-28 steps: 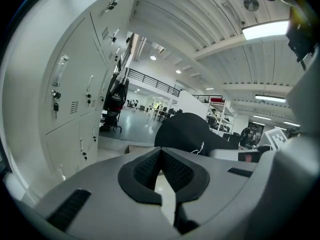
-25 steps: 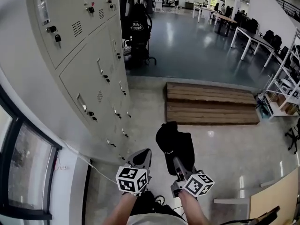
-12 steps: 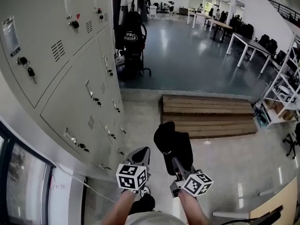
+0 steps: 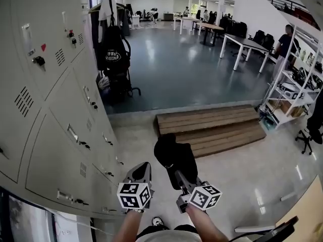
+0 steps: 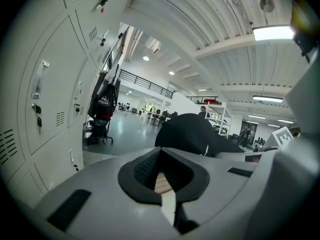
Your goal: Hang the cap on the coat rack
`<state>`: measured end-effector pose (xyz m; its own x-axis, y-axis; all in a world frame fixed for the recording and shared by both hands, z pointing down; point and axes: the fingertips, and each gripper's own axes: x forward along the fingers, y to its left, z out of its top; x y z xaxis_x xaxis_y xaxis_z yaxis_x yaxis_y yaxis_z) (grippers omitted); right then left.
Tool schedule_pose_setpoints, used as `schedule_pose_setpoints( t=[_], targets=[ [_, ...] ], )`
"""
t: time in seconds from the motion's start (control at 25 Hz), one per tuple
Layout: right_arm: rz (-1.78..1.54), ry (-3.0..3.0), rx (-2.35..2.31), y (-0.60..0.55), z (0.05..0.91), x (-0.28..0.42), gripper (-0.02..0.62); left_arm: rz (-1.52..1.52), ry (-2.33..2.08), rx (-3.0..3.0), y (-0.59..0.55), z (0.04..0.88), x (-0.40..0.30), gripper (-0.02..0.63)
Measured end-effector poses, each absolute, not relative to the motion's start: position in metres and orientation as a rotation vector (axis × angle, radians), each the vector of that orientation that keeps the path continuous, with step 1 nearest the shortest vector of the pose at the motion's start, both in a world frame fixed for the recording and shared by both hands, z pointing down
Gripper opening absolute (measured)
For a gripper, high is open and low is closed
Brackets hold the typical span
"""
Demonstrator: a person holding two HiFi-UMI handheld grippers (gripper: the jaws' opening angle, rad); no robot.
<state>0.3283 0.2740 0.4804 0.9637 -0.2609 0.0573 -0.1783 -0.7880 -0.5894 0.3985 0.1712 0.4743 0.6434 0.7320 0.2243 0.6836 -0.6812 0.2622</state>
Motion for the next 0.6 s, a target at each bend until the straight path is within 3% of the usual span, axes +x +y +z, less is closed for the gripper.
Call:
schedule_pose_setpoints(
  t=[0.6],
  targets=[
    [-0.244,0.398,-2.47,0.26,0.497,0.437,0.034,0.529,1.066,2.719,0.155,0.499,0.496,0.003]
  ],
)
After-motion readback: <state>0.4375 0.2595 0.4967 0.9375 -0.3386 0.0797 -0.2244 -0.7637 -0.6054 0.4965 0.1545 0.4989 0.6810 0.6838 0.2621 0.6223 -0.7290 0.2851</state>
